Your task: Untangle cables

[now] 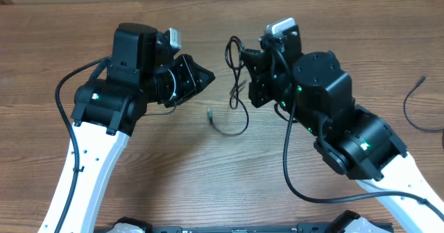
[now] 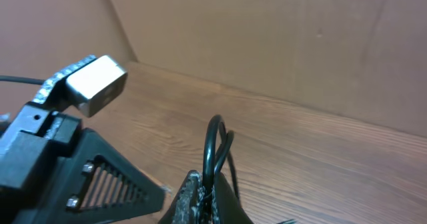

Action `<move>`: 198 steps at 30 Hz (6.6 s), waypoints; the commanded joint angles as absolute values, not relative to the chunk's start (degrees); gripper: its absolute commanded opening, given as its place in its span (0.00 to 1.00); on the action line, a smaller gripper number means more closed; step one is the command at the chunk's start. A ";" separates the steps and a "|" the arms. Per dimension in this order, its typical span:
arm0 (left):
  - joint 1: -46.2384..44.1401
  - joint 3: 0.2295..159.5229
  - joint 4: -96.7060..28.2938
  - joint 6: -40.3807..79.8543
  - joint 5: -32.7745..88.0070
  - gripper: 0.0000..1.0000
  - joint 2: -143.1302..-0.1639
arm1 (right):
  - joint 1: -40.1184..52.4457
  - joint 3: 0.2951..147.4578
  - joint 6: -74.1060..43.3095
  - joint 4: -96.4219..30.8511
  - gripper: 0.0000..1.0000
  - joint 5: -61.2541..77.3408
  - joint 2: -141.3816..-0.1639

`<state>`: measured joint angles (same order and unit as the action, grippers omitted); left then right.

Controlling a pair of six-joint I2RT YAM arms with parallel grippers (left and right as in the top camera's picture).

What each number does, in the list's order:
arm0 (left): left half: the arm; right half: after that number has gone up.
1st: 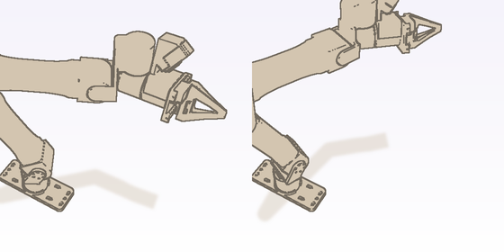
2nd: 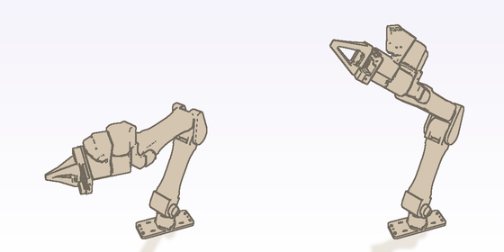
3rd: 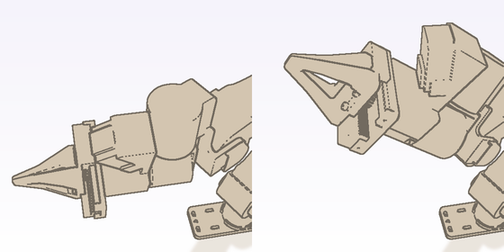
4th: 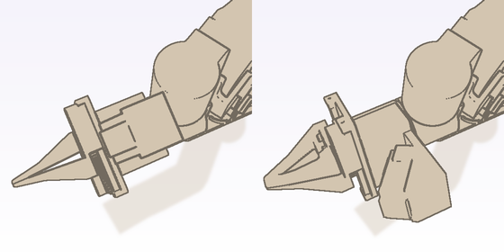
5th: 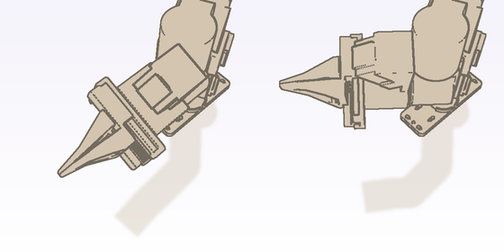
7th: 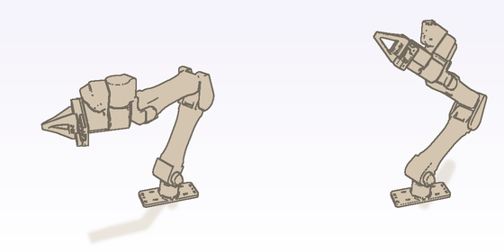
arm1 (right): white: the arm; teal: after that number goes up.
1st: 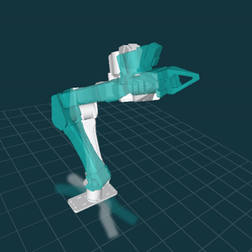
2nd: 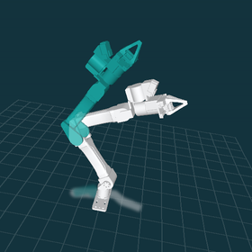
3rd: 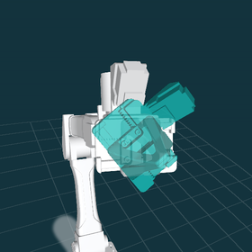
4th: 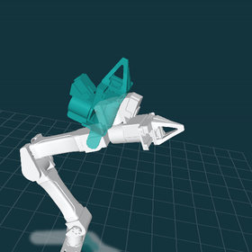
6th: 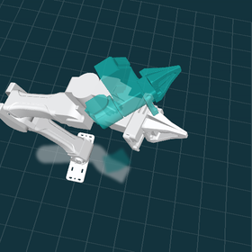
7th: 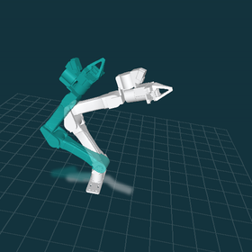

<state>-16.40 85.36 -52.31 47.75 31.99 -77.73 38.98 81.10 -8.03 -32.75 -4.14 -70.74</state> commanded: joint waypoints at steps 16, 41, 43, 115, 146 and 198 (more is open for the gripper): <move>-16.53 86.41 -51.51 48.45 29.56 0.21 -76.79 | 38.89 81.78 -10.72 -30.92 0.04 8.05 -72.18; -16.71 86.41 -50.46 48.21 26.17 0.04 -76.82 | 38.94 81.78 -11.14 -28.38 0.04 14.20 -72.18; -16.69 86.41 -50.46 47.64 26.15 0.04 -76.82 | 38.94 81.78 -11.14 -28.64 0.04 13.96 -72.18; -12.93 86.41 -55.46 38.72 35.07 0.04 -75.24 | 38.76 81.78 -10.44 -34.26 0.52 -20.29 -67.81; -13.19 86.41 -52.47 38.46 42.00 0.04 -75.13 | 38.76 81.78 -6.98 -38.22 0.04 1.32 -75.00; -13.15 86.41 -49.63 37.28 38.41 0.14 -75.16 | 25.39 81.78 -7.68 -43.44 0.04 20.03 -70.19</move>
<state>-13.39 85.65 -49.87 38.72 38.74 -76.38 25.54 81.10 -7.51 -43.55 14.70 -69.38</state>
